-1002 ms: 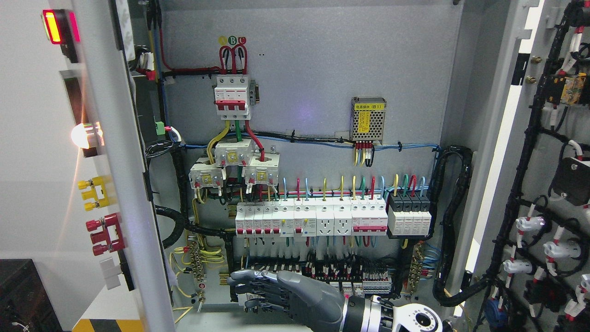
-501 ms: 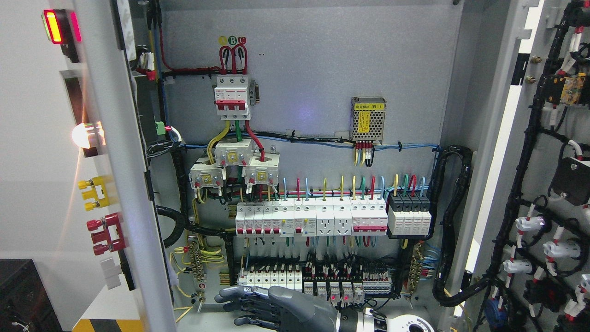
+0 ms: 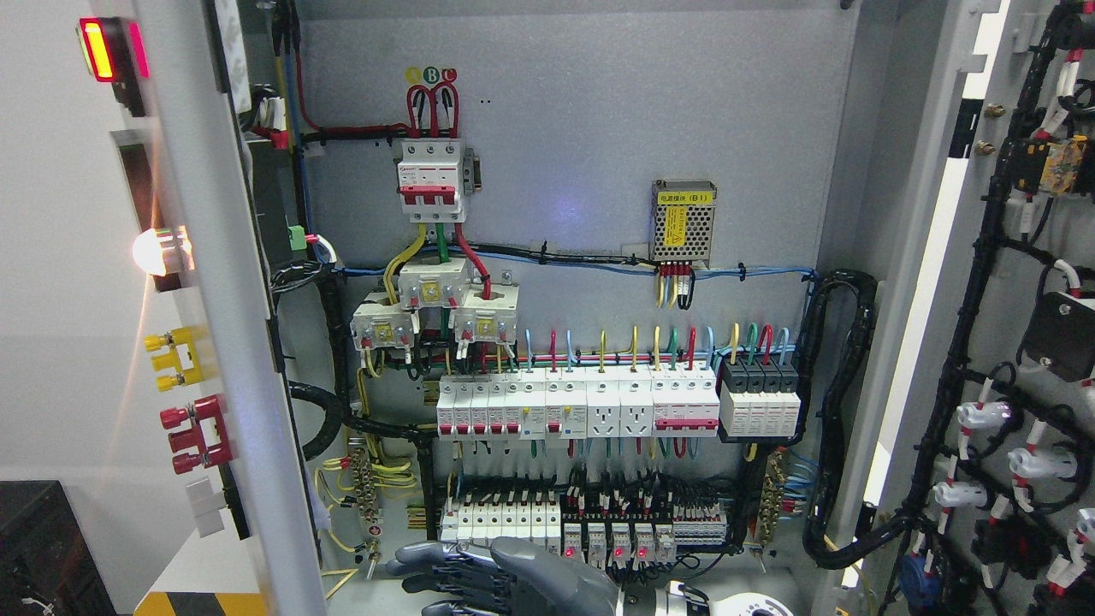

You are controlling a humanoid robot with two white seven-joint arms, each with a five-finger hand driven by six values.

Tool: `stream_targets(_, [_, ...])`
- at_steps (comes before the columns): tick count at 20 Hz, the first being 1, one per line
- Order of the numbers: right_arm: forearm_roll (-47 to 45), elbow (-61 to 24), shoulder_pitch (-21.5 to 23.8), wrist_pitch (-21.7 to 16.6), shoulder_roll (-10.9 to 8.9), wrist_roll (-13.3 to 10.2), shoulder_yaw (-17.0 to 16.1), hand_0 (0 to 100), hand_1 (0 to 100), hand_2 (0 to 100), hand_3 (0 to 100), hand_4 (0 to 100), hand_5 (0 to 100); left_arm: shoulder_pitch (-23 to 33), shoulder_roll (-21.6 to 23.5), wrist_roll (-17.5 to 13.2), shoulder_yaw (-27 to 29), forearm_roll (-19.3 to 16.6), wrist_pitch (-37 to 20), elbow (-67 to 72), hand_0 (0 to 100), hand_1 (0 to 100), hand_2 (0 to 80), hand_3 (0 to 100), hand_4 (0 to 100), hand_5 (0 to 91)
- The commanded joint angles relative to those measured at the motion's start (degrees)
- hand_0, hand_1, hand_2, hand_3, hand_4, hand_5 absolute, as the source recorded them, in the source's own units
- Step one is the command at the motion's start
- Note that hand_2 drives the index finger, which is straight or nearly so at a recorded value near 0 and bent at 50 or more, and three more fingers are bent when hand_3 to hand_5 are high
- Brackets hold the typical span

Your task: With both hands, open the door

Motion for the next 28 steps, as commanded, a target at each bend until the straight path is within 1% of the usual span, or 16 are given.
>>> stream_targets(1, [-0.15, -0.32, 0.25, 0.15, 2.83, -0.10, 1.18, 19, 0, 0, 0, 0, 0, 0.00, 0.02, -0.01, -0.07, 0.01, 0.18, -0.04, 0, 0, 0.0, 0, 0, 0.0])
stream_targets(2, [-0.06, -0.32, 0.69, 0.15, 3.44, -0.10, 1.18, 19, 0, 0, 0, 0, 0, 0.00, 0.02, -0.01, -0.07, 0.01, 0.18, -0.04, 0, 0, 0.0, 0, 0, 0.0])
stream_targets(5, [0.03, -0.24, 1.22, 0.15, 4.33, -0.10, 1.18, 19, 0, 0, 0, 0, 0, 0.09, 0.10, -0.01, -0.07, -0.17, 0.18, -0.04, 0, 0, 0.0, 0, 0, 0.0])
stream_targets(9, [0.12, -0.32, 1.74, -0.02, 4.50, -0.18, 1.62, 19, 0, 0, 0, 0, 0, 0.09, 0.02, -0.01, 0.28, -0.35, 0.26, 0.05, 0, 0, 0.0, 0, 0, 0.0])
stream_targets(11, [0.38, -0.41, 2.62, -0.11, 4.68, -0.18, 1.88, 19, 0, 0, 0, 0, 0, 0.09, 0.02, -0.01, 1.59, -0.78, 0.26, 0.05, 0, 0, 0.0, 0, 0, 0.0])
stream_targets(12, [1.42, -0.50, 2.97, -0.20, 5.38, -0.18, 1.89, 19, 0, 0, 0, 0, 0, 0.09, 0.02, -0.01, 2.56, -1.74, 0.26, 0.05, 0, 0, 0.0, 0, 0, 0.0])
stream_targets(13, [2.83, -0.50, 3.15, -0.29, 5.91, -0.18, 1.89, 19, 0, 0, 0, 0, 0, 0.09, 0.10, 0.07, 3.70, -3.58, 0.26, 0.05, 0, 0, 0.0, 0, 0, 0.0])
stream_targets(17, [4.34, -1.38, 4.29, -0.38, 7.40, -0.18, 1.88, 19, 0, 0, 0, 0, 0, 0.09, 0.10, -0.01, 11.52, -12.98, 0.26, 0.14, 0, 0, 0.0, 0, 0, 0.0])
stream_targets(19, [4.42, -1.38, 4.29, -0.38, 8.19, -0.18, 1.97, 19, 0, 0, 0, 0, 0, 0.17, 0.19, -0.01, 13.02, -14.58, 0.26, 0.05, 0, 0, 0.0, 0, 0, 0.0])
stream_targets(23, [4.51, -1.38, 4.38, -0.20, 9.07, -0.27, 2.94, 19, 0, 0, 0, 0, 0, 0.35, 0.19, -0.01, 13.38, -14.76, 0.18, 0.14, 0, 0, 0.0, 0, 0, 0.0])
stream_targets(26, [4.69, -1.38, 4.38, -0.11, 10.30, -0.27, 3.03, 19, 0, 0, 0, 0, 0, 0.35, 0.19, -0.01, 13.90, -14.94, 0.26, 0.14, 0, 0, 0.0, 0, 0, 0.0])
stream_targets(28, [5.82, -1.20, 4.38, -0.02, 10.48, -0.36, 3.73, 19, 0, 0, 0, 0, 0, 0.35, 0.10, -0.01, 14.87, -16.60, 0.26, 0.14, 0, 0, 0.0, 0, 0, 0.0])
